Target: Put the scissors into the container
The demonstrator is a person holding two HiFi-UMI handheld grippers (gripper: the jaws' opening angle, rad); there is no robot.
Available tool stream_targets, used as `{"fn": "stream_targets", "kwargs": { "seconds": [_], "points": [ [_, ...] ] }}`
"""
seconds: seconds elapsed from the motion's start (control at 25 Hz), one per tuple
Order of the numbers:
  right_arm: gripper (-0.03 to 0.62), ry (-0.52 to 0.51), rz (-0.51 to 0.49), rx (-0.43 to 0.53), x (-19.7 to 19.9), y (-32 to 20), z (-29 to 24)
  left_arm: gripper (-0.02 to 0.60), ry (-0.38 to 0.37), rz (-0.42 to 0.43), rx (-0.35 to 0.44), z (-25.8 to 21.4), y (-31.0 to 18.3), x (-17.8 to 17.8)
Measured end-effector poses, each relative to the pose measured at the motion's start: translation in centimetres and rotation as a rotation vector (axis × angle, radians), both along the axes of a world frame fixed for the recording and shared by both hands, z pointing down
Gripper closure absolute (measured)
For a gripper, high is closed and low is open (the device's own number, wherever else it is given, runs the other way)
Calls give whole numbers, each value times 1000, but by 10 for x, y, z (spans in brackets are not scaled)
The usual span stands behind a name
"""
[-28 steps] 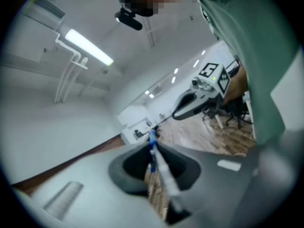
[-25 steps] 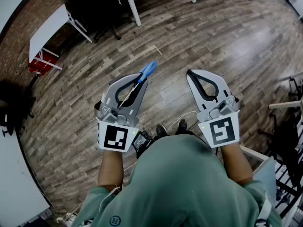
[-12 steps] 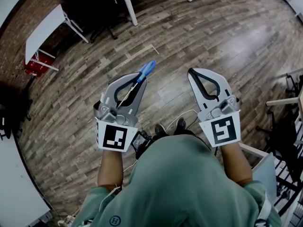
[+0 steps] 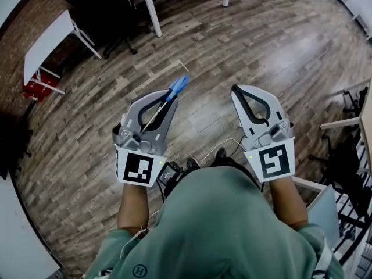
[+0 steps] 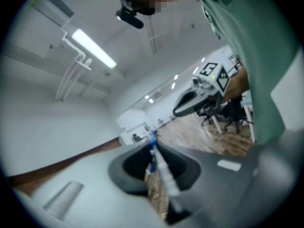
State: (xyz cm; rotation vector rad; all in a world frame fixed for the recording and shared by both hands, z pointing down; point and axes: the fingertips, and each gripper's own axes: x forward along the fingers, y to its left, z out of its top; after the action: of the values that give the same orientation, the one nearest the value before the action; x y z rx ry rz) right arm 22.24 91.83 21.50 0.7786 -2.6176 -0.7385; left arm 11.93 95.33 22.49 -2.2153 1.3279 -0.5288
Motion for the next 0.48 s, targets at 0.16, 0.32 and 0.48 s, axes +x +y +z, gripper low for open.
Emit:
{"fn": "stream_targets", "kwargs": {
  "seconds": [0.16, 0.32, 0.48],
  "points": [
    [586, 0, 10, 2, 2, -7, -1, 546, 6, 7, -2, 1, -8, 0],
    [586, 4, 11, -7, 11, -27, 3, 546, 6, 4, -26, 7, -26, 6],
    [586, -17, 5, -29, 17, -59, 8, 546, -6, -8, -47, 9, -53, 12]
  ]
}}
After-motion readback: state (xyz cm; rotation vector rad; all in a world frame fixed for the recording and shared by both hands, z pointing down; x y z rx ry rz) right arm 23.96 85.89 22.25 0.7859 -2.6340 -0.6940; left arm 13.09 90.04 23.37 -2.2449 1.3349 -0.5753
